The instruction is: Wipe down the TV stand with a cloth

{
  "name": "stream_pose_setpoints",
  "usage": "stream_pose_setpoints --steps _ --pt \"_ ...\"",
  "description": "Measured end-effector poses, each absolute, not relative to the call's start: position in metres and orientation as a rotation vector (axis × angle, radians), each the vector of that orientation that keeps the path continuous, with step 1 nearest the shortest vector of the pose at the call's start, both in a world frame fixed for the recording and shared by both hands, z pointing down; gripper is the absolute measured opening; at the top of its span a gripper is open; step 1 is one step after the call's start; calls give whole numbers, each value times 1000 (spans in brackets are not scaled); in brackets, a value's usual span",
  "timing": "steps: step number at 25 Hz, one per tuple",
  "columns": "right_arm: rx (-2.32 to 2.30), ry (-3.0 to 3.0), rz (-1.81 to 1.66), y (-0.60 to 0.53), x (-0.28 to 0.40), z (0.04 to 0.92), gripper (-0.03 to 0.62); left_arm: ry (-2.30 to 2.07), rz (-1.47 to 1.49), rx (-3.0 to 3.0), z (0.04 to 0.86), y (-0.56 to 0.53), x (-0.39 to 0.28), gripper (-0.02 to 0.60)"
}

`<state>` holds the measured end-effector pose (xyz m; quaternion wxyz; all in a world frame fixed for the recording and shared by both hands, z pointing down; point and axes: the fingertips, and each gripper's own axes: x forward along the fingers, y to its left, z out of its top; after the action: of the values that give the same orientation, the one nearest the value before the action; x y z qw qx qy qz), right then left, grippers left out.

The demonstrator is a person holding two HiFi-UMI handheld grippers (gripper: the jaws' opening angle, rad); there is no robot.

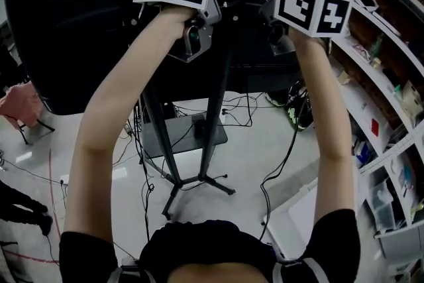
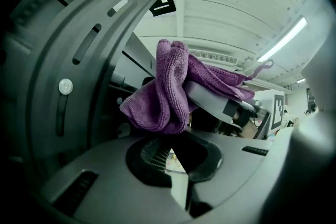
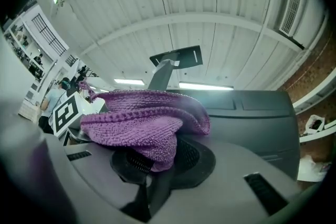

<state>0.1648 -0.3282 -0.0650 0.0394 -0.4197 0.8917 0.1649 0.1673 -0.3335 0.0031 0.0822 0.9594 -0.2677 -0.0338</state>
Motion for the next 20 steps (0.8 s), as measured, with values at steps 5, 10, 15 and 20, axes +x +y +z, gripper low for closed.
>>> stream_pose_setpoints --steps 5,10,15,20 --pt "-1297 2743 470 -331 166 -49 64 -758 -80 2847 20 -335 170 6" --pt "-1295 2732 442 -329 168 -37 64 -738 -43 2855 35 -326 169 6" --pt "-1311 2749 436 -326 168 -20 64 -738 -28 2847 50 -320 170 6" --pt "-1327 2772 376 -331 171 4 64 -741 -17 2814 65 -319 171 6"
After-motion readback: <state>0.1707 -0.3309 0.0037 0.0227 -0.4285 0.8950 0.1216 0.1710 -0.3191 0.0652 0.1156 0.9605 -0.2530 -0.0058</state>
